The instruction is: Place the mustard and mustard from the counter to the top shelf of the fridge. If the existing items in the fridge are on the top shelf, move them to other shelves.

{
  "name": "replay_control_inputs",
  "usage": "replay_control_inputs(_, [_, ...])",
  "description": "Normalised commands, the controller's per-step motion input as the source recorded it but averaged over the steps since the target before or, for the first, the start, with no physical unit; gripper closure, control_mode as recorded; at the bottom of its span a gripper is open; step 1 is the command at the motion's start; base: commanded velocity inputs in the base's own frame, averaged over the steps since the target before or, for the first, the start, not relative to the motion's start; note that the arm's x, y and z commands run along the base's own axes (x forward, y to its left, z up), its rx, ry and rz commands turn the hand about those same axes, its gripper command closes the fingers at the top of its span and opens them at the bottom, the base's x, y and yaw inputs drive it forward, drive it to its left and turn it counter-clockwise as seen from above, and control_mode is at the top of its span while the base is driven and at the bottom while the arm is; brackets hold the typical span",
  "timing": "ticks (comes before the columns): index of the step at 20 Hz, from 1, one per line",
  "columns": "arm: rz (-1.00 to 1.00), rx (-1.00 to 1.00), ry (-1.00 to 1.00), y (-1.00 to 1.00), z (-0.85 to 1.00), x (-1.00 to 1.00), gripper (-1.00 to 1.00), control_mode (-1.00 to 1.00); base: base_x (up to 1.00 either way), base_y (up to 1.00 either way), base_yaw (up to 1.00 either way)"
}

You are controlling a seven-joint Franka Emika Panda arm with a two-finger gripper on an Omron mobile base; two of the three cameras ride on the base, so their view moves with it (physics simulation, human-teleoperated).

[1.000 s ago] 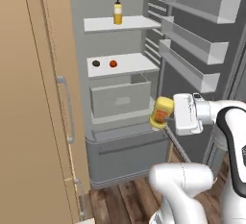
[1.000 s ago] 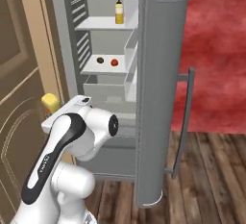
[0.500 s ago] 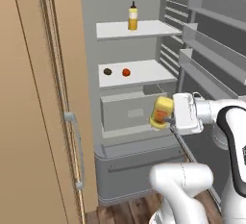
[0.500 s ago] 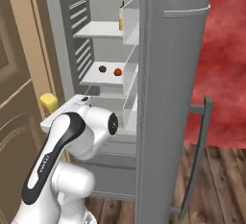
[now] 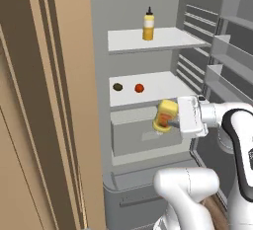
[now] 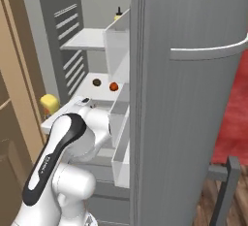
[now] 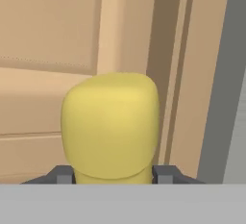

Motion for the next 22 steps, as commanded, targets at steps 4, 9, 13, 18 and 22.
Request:
replay_control_inputs(4, [0.0, 0.0, 0.0, 0.0, 0.02, 0.07, 1.0, -1.0, 0.24, 0.0, 0.0])
replay_control_inputs(9, [0.0, 0.0, 0.0, 0.0, 0.24, 0.23, 1.0, -1.0, 0.0, 0.0, 0.0])
replay_control_inputs(13, [-0.02, 0.0, 0.0, 0.0, 0.42, 0.21, 1.0, -1.0, 0.0, 0.0, 0.0])
replay_control_inputs(18, [-0.07, 0.0, 0.0, -0.01, 0.57, -0.01, 1.0, -1.0, 0.0, 0.0, 0.0])
replay_control_inputs(22, [-0.13, 0.0, 0.0, -0.13, 0.62, -0.11, 1.0, -1.0, 0.0, 0.0, 0.0])
